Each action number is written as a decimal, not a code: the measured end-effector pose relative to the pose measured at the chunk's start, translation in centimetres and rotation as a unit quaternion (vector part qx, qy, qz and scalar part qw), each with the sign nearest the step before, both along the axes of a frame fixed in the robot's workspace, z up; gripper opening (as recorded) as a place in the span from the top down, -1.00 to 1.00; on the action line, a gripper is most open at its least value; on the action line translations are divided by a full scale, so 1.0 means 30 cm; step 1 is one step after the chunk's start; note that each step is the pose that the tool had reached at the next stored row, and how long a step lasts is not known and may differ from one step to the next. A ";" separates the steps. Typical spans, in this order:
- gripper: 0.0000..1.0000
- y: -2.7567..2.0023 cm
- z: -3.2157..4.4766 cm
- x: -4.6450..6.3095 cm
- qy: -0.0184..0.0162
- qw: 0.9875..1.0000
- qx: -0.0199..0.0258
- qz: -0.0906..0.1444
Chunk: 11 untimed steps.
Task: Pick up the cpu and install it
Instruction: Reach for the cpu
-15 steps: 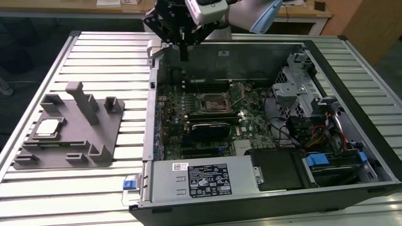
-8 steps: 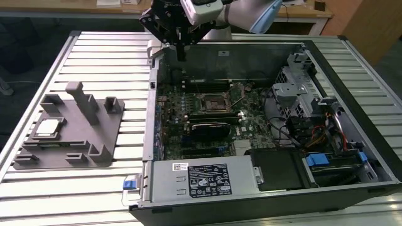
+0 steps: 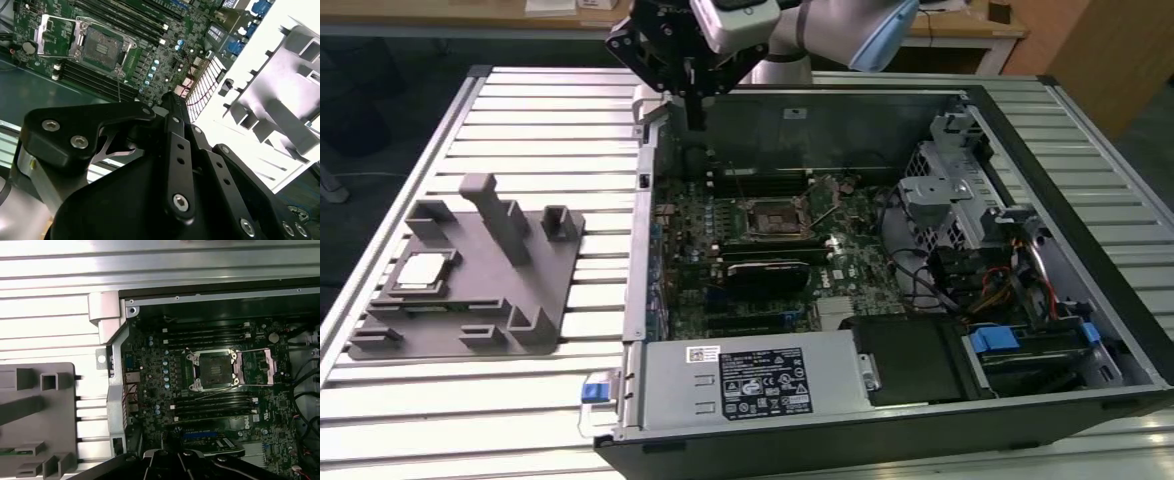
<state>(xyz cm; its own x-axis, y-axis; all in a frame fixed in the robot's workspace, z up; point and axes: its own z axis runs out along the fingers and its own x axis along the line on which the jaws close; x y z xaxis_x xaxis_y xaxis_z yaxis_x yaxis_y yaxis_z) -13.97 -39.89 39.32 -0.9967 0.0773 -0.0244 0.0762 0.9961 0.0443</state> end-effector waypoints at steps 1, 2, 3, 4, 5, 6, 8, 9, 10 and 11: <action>0.79 0.000 0.000 -0.004 0.000 1.000 0.000 0.000; 0.79 0.000 0.000 -0.008 0.000 1.000 0.000 0.000; 0.79 0.000 0.000 -0.012 0.000 1.000 0.000 0.000; 0.79 0.000 0.000 -0.016 0.000 1.000 0.000 0.000; 0.79 0.000 0.000 -0.021 0.000 1.000 0.000 -0.001; 0.79 0.000 -0.001 -0.025 0.000 1.000 0.000 -0.001; 0.79 0.000 0.000 -0.034 0.000 1.000 0.000 -0.001; 0.79 0.000 -0.001 -0.039 0.000 1.000 0.000 -0.001; 0.79 0.000 -0.001 -0.043 0.000 1.000 0.000 -0.002; 0.79 0.000 -0.001 -0.048 0.000 1.000 0.000 -0.002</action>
<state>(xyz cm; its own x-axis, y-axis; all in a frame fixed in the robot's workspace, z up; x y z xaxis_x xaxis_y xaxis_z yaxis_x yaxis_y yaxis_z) -15.41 -39.89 39.30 -0.9964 0.0810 -0.0245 0.0799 0.9958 0.0444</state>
